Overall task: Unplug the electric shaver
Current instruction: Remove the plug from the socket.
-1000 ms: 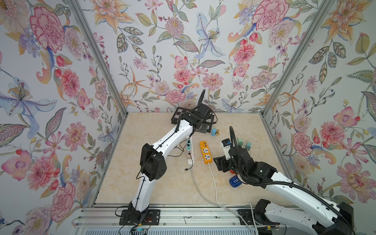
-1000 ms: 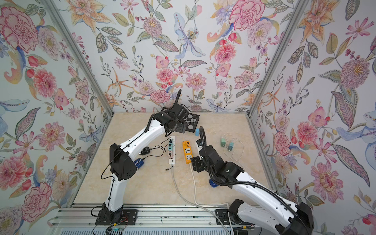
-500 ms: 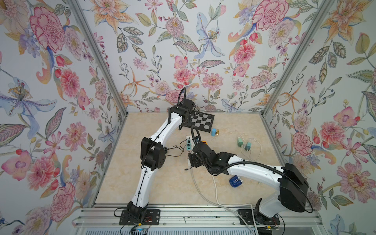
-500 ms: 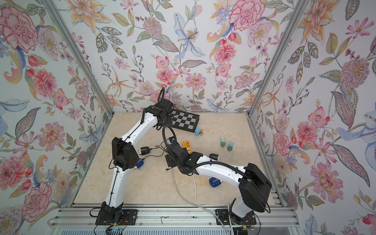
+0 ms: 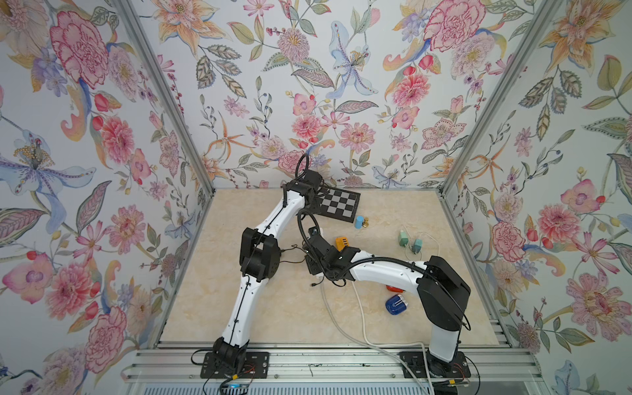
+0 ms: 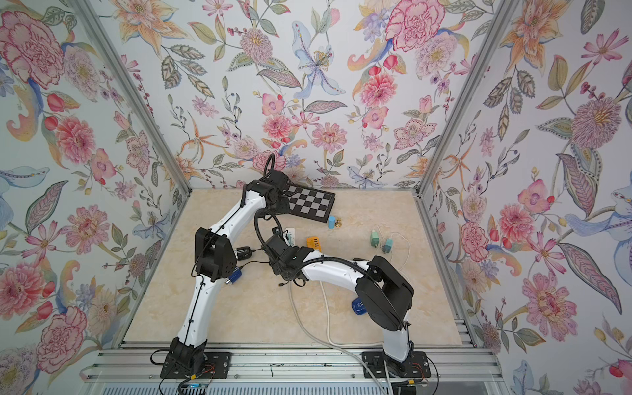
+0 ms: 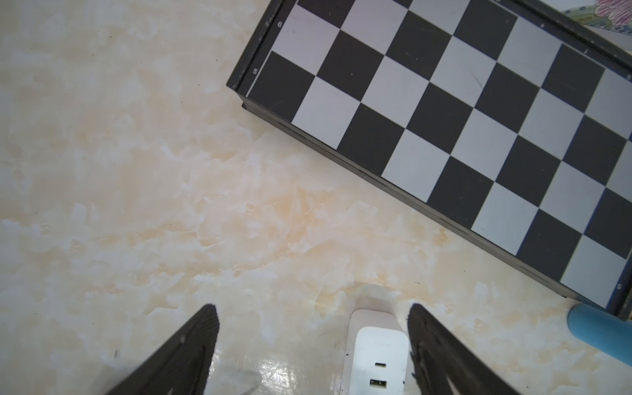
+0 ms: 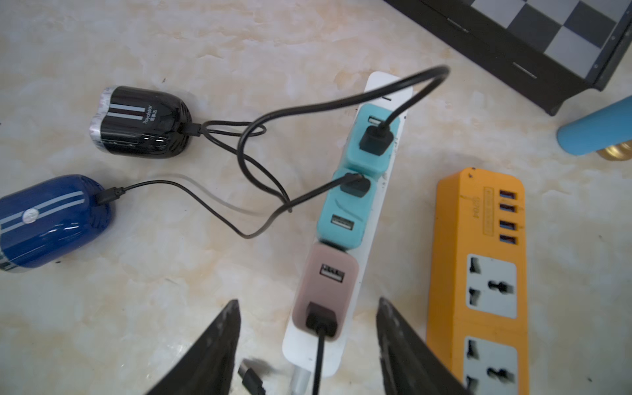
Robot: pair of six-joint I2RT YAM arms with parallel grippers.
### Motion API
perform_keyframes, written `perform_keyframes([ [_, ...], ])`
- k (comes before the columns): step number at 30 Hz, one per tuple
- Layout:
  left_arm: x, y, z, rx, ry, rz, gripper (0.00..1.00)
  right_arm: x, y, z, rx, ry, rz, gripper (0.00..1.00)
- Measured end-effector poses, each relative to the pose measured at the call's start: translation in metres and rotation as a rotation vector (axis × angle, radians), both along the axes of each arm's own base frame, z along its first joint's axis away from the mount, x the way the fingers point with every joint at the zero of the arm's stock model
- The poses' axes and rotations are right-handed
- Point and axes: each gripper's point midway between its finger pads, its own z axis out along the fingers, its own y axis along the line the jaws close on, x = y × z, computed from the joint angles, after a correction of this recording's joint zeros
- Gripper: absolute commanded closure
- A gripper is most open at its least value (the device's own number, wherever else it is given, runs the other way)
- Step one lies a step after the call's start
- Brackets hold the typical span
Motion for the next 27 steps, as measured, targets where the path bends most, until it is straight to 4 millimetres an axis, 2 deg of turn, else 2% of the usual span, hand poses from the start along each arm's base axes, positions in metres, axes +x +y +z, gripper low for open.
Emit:
perform_keyframes([
  [4,0.0,-0.005,-0.003,-0.03,0.007,-0.003,0.11,0.01,0.001,-0.011,-0.008,0.012,-0.022,0.44],
  [10,-0.001,-0.008,-0.014,-0.043,0.032,0.003,0.11,0.012,0.002,-0.029,-0.028,0.046,-0.024,0.59],
  [13,-0.004,-0.007,-0.019,-0.045,0.045,0.017,0.12,0.011,0.003,-0.031,-0.025,0.056,-0.022,0.57],
  [15,-0.007,-0.007,-0.024,-0.046,0.058,0.032,0.11,0.01,0.004,-0.031,-0.023,0.059,-0.019,0.58],
  [22,-0.036,-0.006,-0.063,-0.042,0.18,0.086,0.11,0.004,0.009,-0.031,-0.022,0.061,0.008,0.69],
  [27,-0.051,-0.021,-0.069,-0.055,0.216,0.096,0.11,-0.001,0.011,-0.031,-0.019,0.064,0.036,0.7],
])
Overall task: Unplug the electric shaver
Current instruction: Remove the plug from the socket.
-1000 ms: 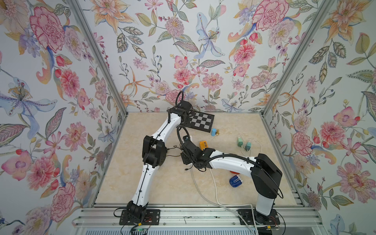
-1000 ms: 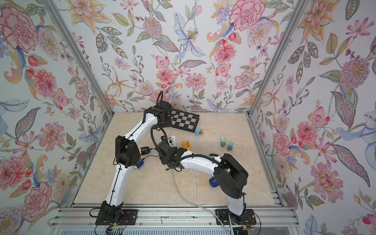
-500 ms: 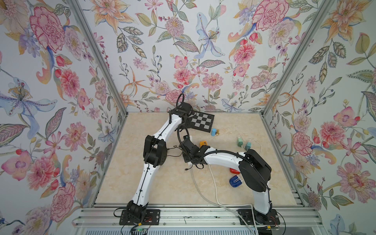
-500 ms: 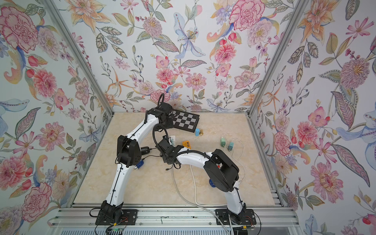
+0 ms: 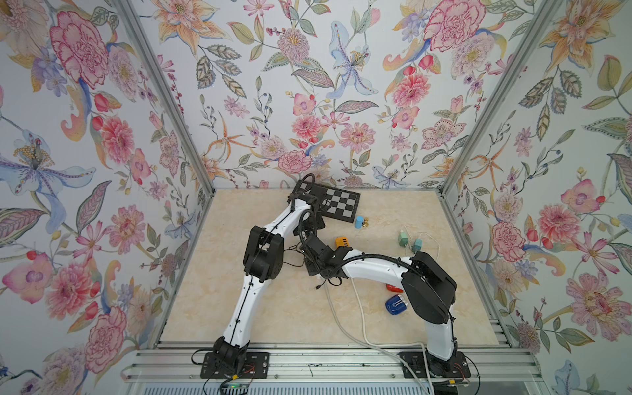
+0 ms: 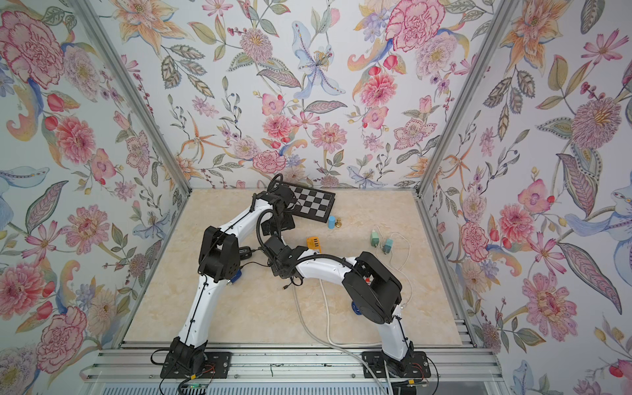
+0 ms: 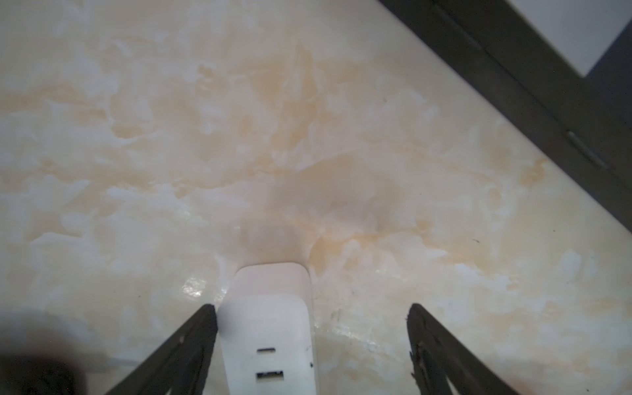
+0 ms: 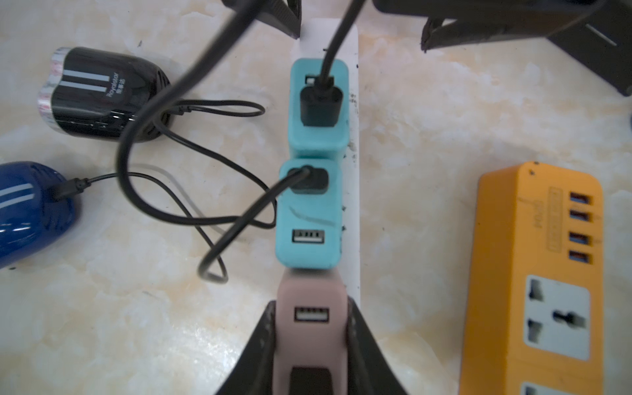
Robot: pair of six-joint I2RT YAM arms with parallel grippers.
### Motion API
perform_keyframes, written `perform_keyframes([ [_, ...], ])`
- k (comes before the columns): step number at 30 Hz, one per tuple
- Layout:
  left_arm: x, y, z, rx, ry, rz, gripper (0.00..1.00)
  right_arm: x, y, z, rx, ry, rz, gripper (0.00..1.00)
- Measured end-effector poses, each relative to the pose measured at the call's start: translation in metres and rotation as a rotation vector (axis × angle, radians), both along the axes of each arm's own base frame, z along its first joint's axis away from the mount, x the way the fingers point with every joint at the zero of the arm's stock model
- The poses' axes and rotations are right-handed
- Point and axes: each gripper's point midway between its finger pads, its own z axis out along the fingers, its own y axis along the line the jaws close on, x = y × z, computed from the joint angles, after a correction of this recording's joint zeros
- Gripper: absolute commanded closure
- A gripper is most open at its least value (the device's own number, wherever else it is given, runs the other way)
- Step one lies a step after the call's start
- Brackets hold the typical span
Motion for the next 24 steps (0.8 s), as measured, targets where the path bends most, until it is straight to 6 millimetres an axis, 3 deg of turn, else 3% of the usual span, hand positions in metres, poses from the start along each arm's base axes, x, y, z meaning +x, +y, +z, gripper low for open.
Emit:
perform_keyframes([
  [5,-0.017,-0.005,-0.003,0.005,0.032,0.027,0.12,-0.004,-0.006,0.0,-0.009,0.003,0.008,0.69],
  [10,-0.046,0.006,-0.006,0.021,0.08,0.079,0.13,-0.006,-0.005,0.0,-0.015,0.002,0.025,0.69],
  [16,-0.046,0.005,-0.001,0.002,0.069,0.114,0.18,-0.009,-0.002,-0.001,-0.015,0.003,0.039,0.69],
  [24,-0.042,0.004,0.0,-0.005,0.056,0.135,0.33,-0.01,-0.002,0.0,-0.014,0.005,0.042,0.7],
])
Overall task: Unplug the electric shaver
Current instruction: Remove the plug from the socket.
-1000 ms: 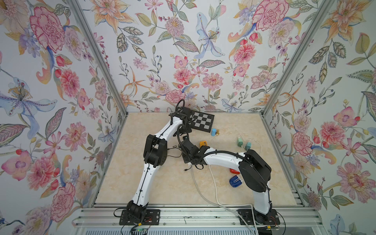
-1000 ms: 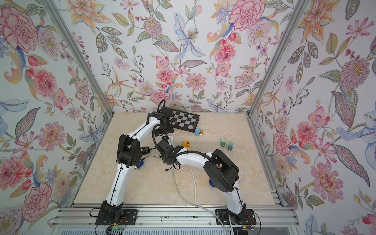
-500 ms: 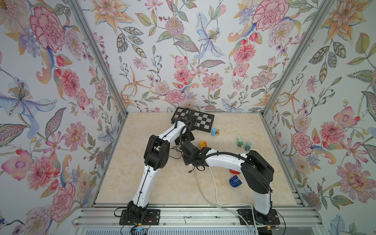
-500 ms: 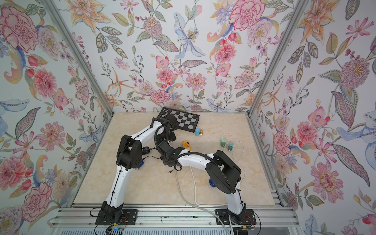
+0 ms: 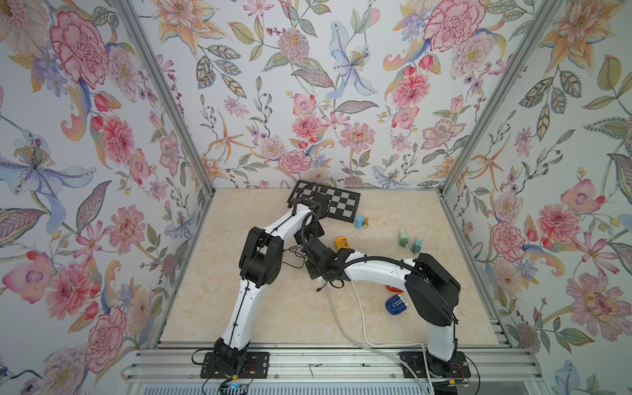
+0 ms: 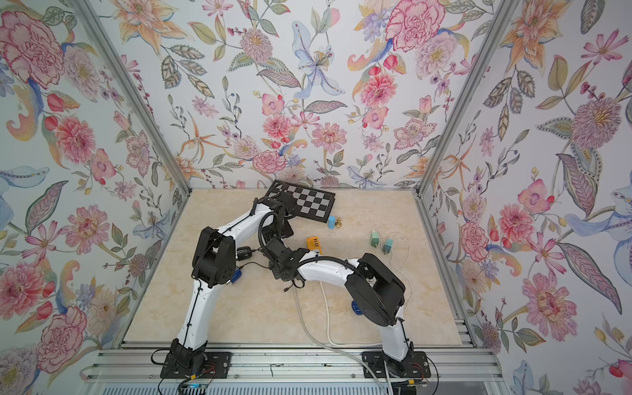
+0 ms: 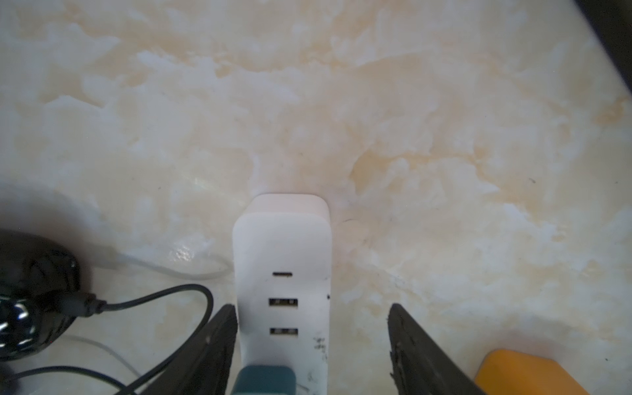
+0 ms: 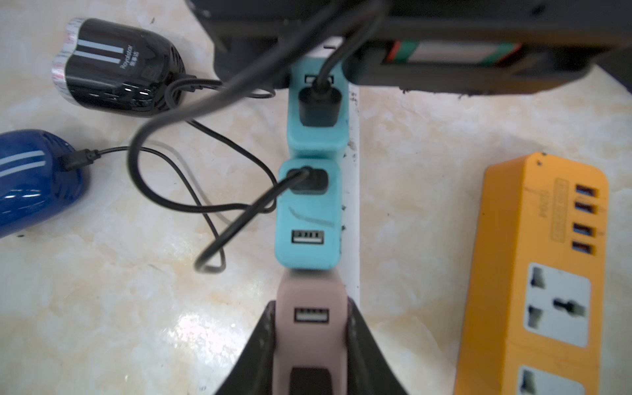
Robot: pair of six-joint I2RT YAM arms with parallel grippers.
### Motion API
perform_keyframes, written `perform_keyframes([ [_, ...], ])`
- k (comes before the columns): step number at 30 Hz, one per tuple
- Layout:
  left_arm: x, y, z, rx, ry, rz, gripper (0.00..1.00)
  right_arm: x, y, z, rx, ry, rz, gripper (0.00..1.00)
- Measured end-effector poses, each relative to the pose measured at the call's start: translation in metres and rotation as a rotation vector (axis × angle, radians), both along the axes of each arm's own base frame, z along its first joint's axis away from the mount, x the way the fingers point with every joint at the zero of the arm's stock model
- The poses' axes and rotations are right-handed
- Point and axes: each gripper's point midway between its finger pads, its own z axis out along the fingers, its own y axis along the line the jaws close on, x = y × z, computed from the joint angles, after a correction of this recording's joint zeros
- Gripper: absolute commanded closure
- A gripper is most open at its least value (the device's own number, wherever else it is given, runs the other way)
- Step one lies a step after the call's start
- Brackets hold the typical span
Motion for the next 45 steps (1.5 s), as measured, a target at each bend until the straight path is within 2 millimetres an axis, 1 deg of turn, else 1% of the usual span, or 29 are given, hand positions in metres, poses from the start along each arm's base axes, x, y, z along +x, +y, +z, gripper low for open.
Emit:
perform_keyframes([
  [2,0.0,0.0,0.0,0.001,0.002,0.001,0.34,0.0,0.0,0.0,0.001,-0.001,-0.001,0.69],
  [4,-0.001,0.001,-0.002,0.002,0.005,0.001,0.33,0.0,0.0,0.0,0.001,-0.001,-0.001,0.69],
  [6,-0.002,0.002,-0.004,0.004,0.009,0.001,0.25,0.0,0.0,0.0,0.002,-0.001,0.002,0.69],
  [8,-0.002,0.002,-0.006,0.003,0.009,0.005,0.19,0.0,0.0,0.0,0.001,-0.001,0.006,0.69],
  [13,-0.005,0.003,-0.016,0.005,0.01,0.006,0.15,-0.001,0.0,0.0,0.002,-0.004,0.016,0.69],
  [17,-0.004,0.007,-0.02,-0.014,-0.005,0.027,0.18,-0.002,0.0,0.0,0.003,-0.002,0.028,0.69],
  [19,-0.003,0.006,-0.02,-0.023,-0.008,0.031,0.21,-0.003,0.0,0.0,0.006,-0.002,0.029,0.69],
  [22,-0.003,0.006,-0.02,-0.024,-0.008,0.033,0.26,-0.003,0.0,0.0,0.006,-0.002,0.03,0.7],
  [24,-0.003,0.006,-0.02,-0.024,-0.008,0.035,0.31,-0.003,0.0,0.0,0.005,-0.002,0.03,0.71],
  [28,-0.003,0.008,-0.02,-0.02,-0.009,0.053,0.37,-0.003,0.0,0.0,0.005,-0.003,0.033,0.74],
  [29,-0.003,0.008,-0.02,-0.017,-0.008,0.057,0.35,-0.003,0.0,0.0,0.004,-0.003,0.033,0.74],
  [31,-0.002,0.008,-0.02,-0.02,-0.01,0.06,0.26,-0.003,0.0,0.0,0.003,-0.004,0.035,0.74],
  [32,-0.002,0.008,-0.02,-0.02,-0.011,0.062,0.23,-0.003,0.0,0.0,0.002,-0.004,0.036,0.75],
  [35,-0.001,0.007,-0.02,-0.023,-0.013,0.068,0.19,-0.004,0.0,0.0,0.002,-0.004,0.037,0.75],
  [41,0.002,0.005,-0.018,-0.027,-0.019,0.067,0.14,-0.004,0.0,0.0,0.006,-0.01,0.036,0.75],
  [45,0.004,0.007,-0.017,-0.029,-0.022,0.073,0.13,-0.006,0.001,0.0,0.01,-0.012,0.041,0.75],
])
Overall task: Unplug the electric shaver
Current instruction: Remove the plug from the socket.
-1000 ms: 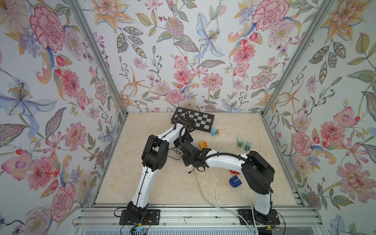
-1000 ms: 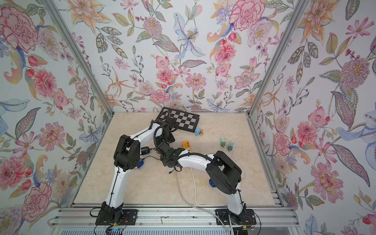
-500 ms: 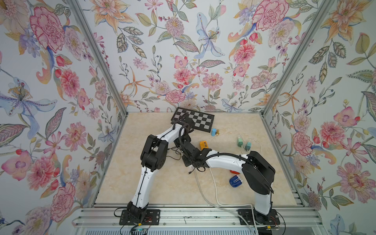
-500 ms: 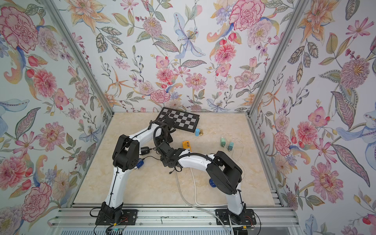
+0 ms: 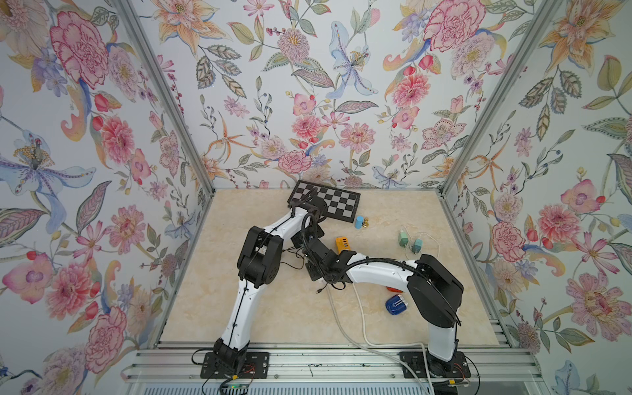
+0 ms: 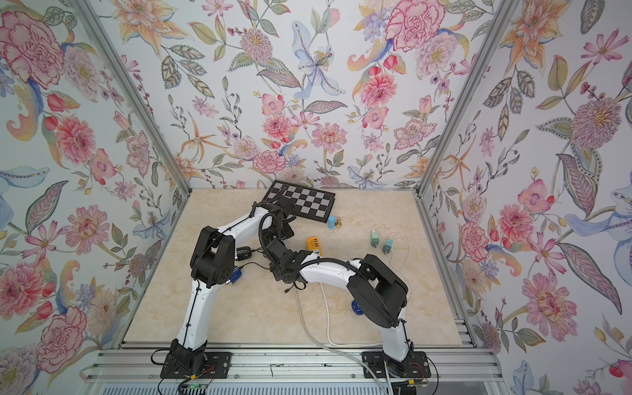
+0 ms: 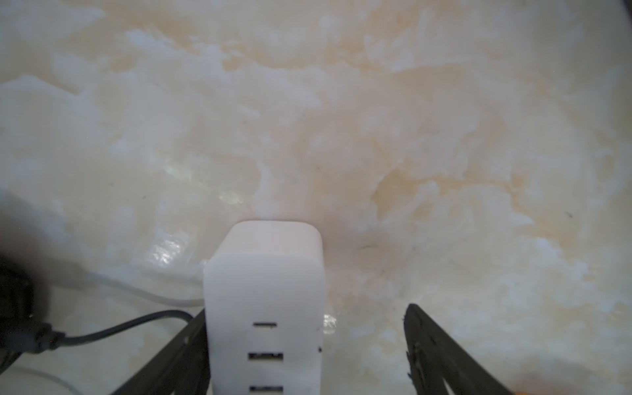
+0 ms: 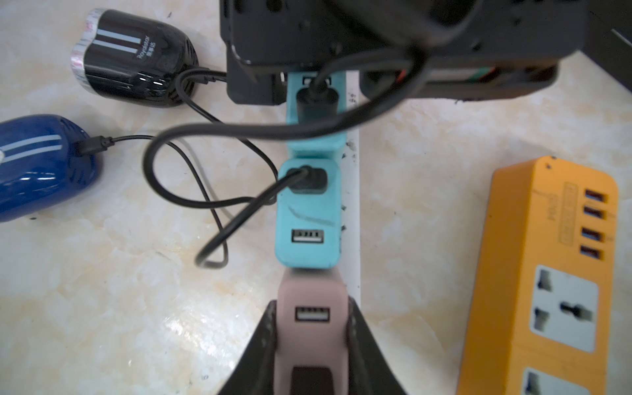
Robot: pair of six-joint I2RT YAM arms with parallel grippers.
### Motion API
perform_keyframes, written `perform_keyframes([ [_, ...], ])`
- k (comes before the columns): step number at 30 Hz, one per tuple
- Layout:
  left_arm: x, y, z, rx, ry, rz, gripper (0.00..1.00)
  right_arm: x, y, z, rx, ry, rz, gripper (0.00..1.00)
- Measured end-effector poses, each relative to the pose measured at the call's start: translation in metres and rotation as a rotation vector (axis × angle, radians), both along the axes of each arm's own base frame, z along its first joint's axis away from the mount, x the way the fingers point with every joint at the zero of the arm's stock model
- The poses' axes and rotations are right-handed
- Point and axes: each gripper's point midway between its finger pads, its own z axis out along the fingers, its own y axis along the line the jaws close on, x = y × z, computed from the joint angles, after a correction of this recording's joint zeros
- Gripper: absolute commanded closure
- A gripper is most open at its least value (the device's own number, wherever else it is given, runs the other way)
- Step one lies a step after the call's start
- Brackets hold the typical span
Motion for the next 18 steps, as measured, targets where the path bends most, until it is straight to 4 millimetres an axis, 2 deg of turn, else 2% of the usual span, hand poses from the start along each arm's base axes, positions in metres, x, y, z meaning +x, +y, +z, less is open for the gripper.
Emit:
perform_keyframes([
  [4,0.007,0.003,0.006,-0.008,-0.012,0.015,0.11,-0.002,0.001,0.0,0.003,0.0,0.004,0.76],
  [12,0.03,0.006,0.033,-0.035,-0.069,0.036,0.1,-0.003,0.002,0.0,0.004,0.0,0.008,0.76],
  [18,0.017,0.014,0.015,-0.009,-0.023,0.028,0.13,-0.005,0.004,0.0,0.005,0.0,0.014,0.76],
])
